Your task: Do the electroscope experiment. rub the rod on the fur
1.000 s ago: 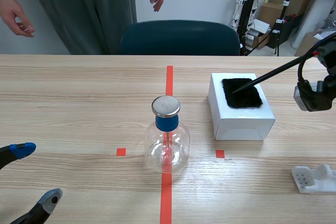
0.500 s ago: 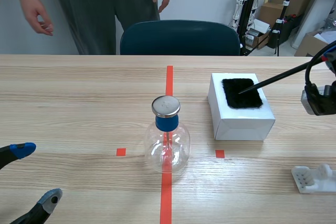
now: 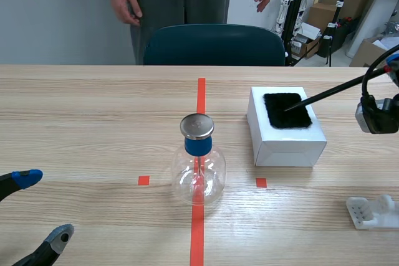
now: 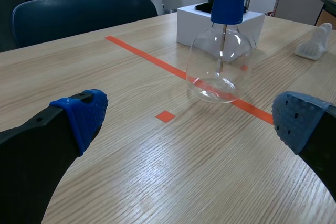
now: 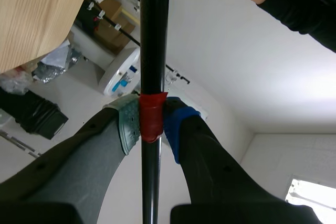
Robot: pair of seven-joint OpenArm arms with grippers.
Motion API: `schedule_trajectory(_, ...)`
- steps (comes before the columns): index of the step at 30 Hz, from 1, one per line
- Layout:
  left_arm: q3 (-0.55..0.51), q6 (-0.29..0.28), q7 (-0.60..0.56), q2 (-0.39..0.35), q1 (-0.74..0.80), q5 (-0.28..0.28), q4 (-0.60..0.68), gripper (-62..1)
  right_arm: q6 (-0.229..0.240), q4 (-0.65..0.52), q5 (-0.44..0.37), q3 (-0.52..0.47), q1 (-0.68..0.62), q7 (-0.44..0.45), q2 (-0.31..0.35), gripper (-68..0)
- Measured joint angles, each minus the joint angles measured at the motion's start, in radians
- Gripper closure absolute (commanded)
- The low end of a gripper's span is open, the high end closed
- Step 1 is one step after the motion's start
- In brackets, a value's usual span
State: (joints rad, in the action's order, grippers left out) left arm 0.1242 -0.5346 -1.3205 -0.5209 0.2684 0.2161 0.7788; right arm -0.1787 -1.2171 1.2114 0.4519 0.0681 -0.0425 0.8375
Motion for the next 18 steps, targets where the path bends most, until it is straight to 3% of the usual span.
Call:
schedule_trajectory(7,0.000,0.000,0.000,0.000,0.000,0.000,0.000,-62.3,-0.013,0.000,0.023,-0.006,0.001,0.074,-0.001,0.0)
schedule_trajectory(12,0.000,0.000,0.000,0.000,0.000,0.000,0.000,-62.3,0.000,0.000,0.031,-0.002,-0.003,-0.117,-0.018,0.0)
schedule_trajectory(14,0.000,0.000,0.000,0.000,0.000,0.000,0.000,-62.3,0.003,0.000,0.031,-0.002,-0.002,-0.142,-0.015,0.0)
schedule_trajectory(18,0.000,0.000,0.000,0.000,0.000,0.000,0.000,-62.3,-0.001,0.000,0.030,-0.003,-0.002,-0.047,-0.014,0.0)
